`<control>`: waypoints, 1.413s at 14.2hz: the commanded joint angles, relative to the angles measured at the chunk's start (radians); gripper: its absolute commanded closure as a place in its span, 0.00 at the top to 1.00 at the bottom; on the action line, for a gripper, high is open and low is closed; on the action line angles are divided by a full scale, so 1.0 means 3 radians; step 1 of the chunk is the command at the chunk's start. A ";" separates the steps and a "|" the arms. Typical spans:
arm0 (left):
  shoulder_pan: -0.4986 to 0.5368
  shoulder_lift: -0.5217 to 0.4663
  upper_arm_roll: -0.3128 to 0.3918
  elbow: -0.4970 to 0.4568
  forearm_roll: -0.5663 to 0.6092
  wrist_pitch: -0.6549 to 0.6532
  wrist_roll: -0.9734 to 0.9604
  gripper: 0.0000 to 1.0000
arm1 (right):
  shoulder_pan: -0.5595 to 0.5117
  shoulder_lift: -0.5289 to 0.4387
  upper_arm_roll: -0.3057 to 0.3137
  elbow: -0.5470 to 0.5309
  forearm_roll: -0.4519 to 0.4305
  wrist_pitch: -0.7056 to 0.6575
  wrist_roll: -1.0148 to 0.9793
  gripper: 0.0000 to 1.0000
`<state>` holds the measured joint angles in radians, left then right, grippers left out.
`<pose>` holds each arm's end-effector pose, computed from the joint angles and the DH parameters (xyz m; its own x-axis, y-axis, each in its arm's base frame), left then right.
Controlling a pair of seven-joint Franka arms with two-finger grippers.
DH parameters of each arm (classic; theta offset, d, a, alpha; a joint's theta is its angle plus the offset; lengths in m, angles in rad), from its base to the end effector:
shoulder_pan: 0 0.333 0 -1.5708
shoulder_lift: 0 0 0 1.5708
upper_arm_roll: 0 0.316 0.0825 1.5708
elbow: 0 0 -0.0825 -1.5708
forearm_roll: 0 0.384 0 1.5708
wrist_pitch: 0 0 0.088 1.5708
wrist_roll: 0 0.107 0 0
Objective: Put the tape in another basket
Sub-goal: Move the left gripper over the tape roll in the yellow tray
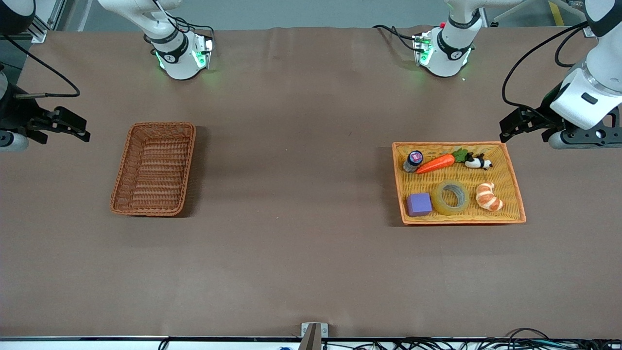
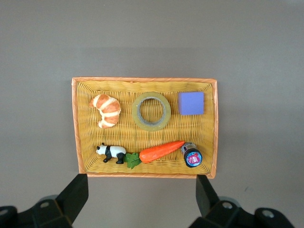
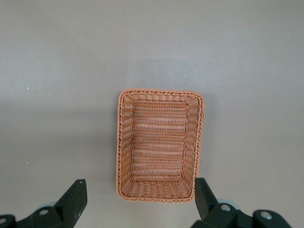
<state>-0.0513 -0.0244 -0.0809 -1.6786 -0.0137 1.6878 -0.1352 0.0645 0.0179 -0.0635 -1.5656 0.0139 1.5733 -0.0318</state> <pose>0.5508 -0.0751 0.5971 0.9995 0.0046 0.0316 0.0041 -0.9999 0.0161 0.5601 0.0024 0.6172 0.9994 0.0328 -0.0098 0.0326 -0.9994 -0.0131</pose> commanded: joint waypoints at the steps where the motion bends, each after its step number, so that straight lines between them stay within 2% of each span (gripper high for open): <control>1: -0.0028 0.0010 0.0040 0.0002 -0.0067 0.0034 0.0082 1.00 | -0.0026 -0.0044 -0.0003 -0.0038 0.0036 0.0002 -0.0037 1.00; 6: -0.0033 0.0035 0.0040 0.0052 -0.0021 0.0019 0.0077 1.00 | -0.0005 -0.0044 -0.0003 -0.0038 0.0036 0.0027 -0.0037 1.00; 9: -0.0054 0.0229 0.0040 0.0394 0.0112 -0.0169 0.0154 1.00 | -0.0031 -0.0044 -0.0003 -0.0048 0.0036 0.0022 -0.0037 1.00; 14: -0.0049 0.0250 0.0045 0.0385 0.0071 -0.0288 0.0022 1.00 | -0.0036 -0.0044 -0.0024 -0.0068 0.0030 0.0038 -0.0042 1.00; 18: -0.0069 0.0464 0.0045 0.0344 0.0199 -0.0273 -0.0086 1.00 | -0.0031 -0.0044 -0.0018 -0.0068 0.0020 0.0078 -0.0042 1.00; 19: -0.0064 0.0495 0.0045 0.0339 0.0209 -0.0262 -0.0071 0.92 | -0.0036 -0.0044 -0.0018 -0.0068 0.0020 0.0073 -0.0042 1.00; 20: -0.0054 0.0561 0.0045 0.0339 0.0209 -0.0267 -0.0036 0.88 | -0.0036 -0.0044 -0.0018 -0.0068 0.0020 0.0063 -0.0042 1.00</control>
<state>-0.0556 0.1125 -0.0796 -1.5936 0.0265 1.6199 -0.1530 0.0627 0.0179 -0.0732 -1.5676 0.0139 1.5835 -0.0320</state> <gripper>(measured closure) 0.070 0.000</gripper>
